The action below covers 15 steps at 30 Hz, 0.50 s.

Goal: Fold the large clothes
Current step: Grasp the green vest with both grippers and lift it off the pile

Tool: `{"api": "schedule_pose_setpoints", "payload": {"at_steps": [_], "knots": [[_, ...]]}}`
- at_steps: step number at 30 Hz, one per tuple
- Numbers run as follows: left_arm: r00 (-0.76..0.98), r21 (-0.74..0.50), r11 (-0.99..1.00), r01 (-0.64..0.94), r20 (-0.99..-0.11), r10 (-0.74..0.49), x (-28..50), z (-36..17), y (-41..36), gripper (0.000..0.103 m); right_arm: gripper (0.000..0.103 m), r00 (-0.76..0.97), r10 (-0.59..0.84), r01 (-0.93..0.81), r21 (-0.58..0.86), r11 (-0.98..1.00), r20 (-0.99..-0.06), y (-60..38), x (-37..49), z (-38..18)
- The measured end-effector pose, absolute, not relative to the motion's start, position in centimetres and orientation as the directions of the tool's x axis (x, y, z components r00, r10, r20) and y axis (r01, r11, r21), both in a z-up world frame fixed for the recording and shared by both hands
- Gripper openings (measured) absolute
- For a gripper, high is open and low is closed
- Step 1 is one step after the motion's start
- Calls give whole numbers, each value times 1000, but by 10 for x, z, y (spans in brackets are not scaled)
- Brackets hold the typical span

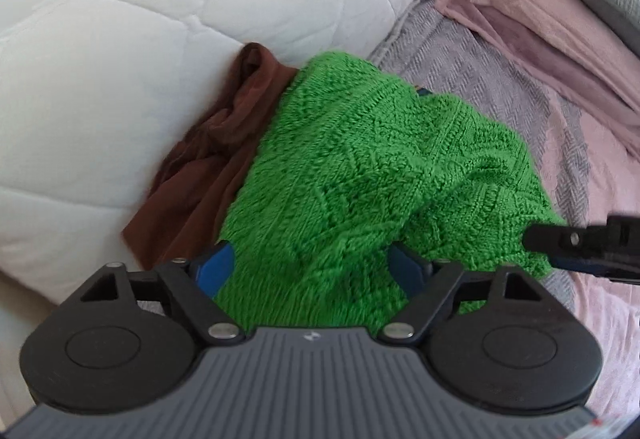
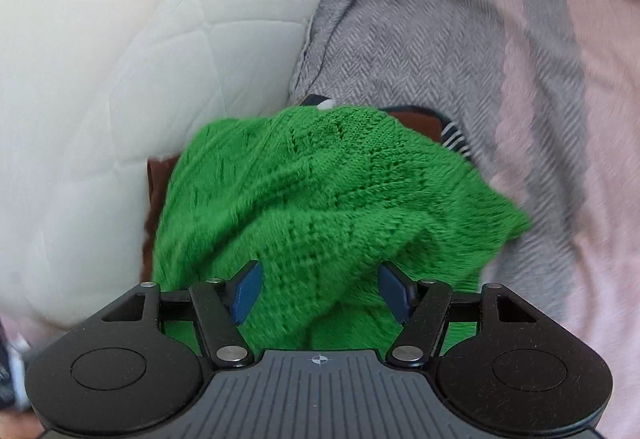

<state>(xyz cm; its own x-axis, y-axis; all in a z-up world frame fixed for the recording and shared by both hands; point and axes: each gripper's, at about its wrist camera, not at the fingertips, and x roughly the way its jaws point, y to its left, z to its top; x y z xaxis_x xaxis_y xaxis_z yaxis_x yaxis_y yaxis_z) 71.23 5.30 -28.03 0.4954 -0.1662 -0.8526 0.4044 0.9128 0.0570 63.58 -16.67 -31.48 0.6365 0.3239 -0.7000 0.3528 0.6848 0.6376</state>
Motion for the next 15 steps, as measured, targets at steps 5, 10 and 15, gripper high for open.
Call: {"api": "schedule_pose_setpoints", "payload": {"at_steps": [5,10,15], "knots": [[482,65,897,436,-859,-172,715,-288,45,49,3,682,327,271,641,718,-654,-166,635,-298],[518,57,879,474,-825,-226,699,-259,44,16,2,782,308,179,670,721,-541,-180,604,-239],[563,9,843,538,-748,-352,666,-199,30,12,1,886,242,73,635,769,-396,-193,548,-165]]}}
